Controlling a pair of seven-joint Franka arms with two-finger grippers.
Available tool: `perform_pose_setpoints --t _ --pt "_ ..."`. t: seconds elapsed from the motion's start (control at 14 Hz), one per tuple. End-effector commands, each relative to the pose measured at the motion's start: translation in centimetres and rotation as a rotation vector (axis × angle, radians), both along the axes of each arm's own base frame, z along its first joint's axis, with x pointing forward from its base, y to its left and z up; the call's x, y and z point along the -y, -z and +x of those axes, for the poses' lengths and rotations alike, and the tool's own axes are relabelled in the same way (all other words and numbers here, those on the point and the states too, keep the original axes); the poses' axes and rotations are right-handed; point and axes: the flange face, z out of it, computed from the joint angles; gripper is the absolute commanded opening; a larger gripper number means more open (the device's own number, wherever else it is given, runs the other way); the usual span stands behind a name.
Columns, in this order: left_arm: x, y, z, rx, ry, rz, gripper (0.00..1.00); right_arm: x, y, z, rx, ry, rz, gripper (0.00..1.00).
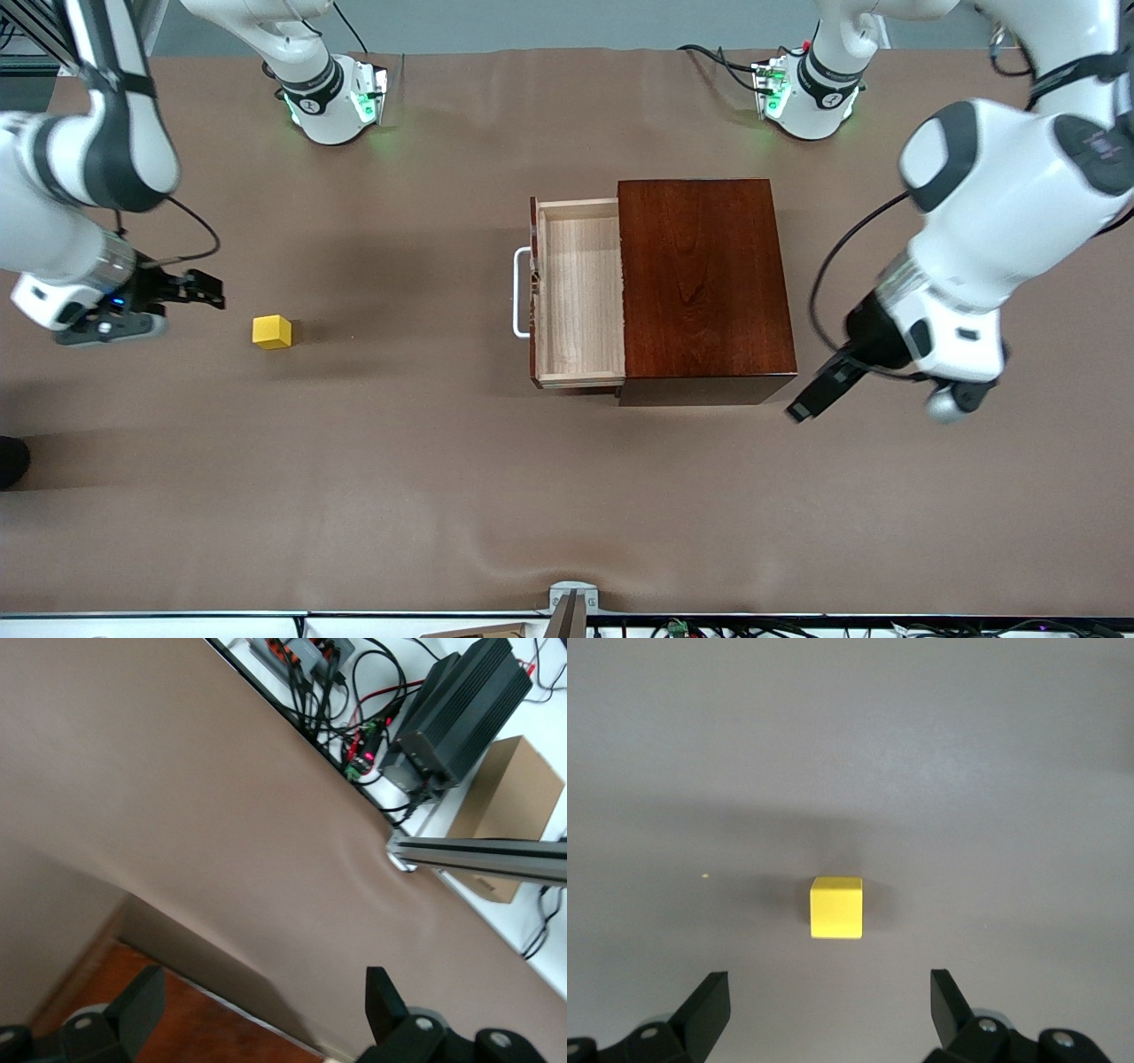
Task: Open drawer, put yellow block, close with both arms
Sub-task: 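Grasp the yellow cube with the right gripper and lift it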
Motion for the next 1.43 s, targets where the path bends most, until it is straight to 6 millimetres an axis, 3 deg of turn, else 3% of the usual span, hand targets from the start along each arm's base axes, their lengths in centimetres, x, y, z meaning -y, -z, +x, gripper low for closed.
perform_pose_setpoints --t 0.0,0.29,0.57,0.79,1.0,1.07,1.21,1.36 --pt "-4.0 -0.6 -4.7 -0.012 0.146 0.050 1.00 -0.3 5.3 -0.5 0.012 -0.047 -0.012 1.00" --pt "-9.6 -1.3 -7.2 -0.084 0.434 0.182 1.00 -0.6 11.4 -1.4 0.021 -0.052 -0.019 1.00" --pt "-11.4 -1.4 -9.4 -0.209 0.674 0.376 1.00 -0.1 15.5 -2.1 0.009 -0.036 -0.021 1.00" --pt "-12.7 -2.1 -10.7 -0.256 0.800 0.388 1.00 0.0 17.8 -2.1 0.013 -0.033 -0.025 1.00" --pt "-14.6 -3.5 -12.1 -0.291 0.854 0.371 1.00 -0.1 18.5 -2.2 0.006 -0.033 -0.025 1.00" --pt "-15.9 -4.0 -12.4 -0.302 0.832 0.364 1.00 -0.1 18.7 -2.3 0.000 -0.033 -0.025 0.92" --pt "-18.5 -5.3 -12.5 -0.306 0.772 0.355 1.00 -0.1 18.9 -2.4 -0.008 -0.032 -0.024 0.46" --pt "-19.1 -5.9 -12.1 -0.294 0.746 0.351 1.00 -0.1 18.8 -2.4 -0.012 -0.027 -0.024 0.19"
